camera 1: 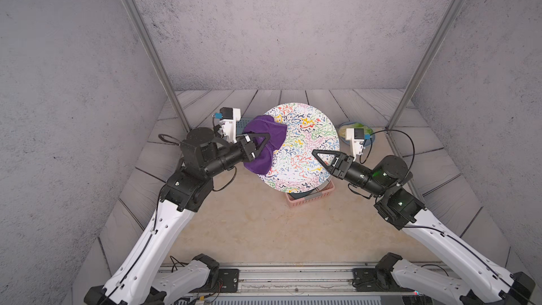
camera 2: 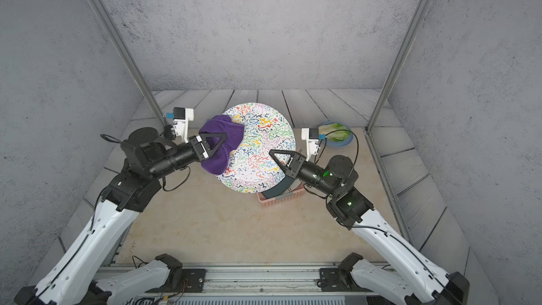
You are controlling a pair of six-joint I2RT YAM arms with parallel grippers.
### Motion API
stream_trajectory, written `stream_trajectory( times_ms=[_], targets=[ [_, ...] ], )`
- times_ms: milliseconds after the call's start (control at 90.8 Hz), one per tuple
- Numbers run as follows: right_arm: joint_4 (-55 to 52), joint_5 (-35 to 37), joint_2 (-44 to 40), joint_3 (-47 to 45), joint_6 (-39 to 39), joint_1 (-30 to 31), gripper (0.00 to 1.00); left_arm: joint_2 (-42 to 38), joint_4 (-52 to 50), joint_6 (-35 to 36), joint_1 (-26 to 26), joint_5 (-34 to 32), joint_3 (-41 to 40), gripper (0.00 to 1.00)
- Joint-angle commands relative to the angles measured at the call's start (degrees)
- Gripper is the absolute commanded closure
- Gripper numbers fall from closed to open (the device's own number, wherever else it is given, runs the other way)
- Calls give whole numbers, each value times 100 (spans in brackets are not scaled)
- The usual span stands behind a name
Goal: Wipe the wet plate dry
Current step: Wipe the plate with towel.
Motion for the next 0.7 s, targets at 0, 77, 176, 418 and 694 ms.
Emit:
stream_trajectory(
  times_ms=[0,77,176,418,694],
  targets=[
    [580,-165,-195,96,-243,203,100,324,-981,1155,-371,368,498,100],
    [671,345,-198,71,-47,193,100,489,-1440,1716,-1073,-249,457,100],
    [327,659,-156,227,14,-100,100,398,-1514,1746,-1395,-528,43,100],
    [-656,554,-65,-2,-31,-527,100,-902,-1553,977,-706,-882,-328,100],
    [-570,1260,1483,-73,-407,833,100,-1631,-1514,707,-589,-1556,-190,100]
  ],
)
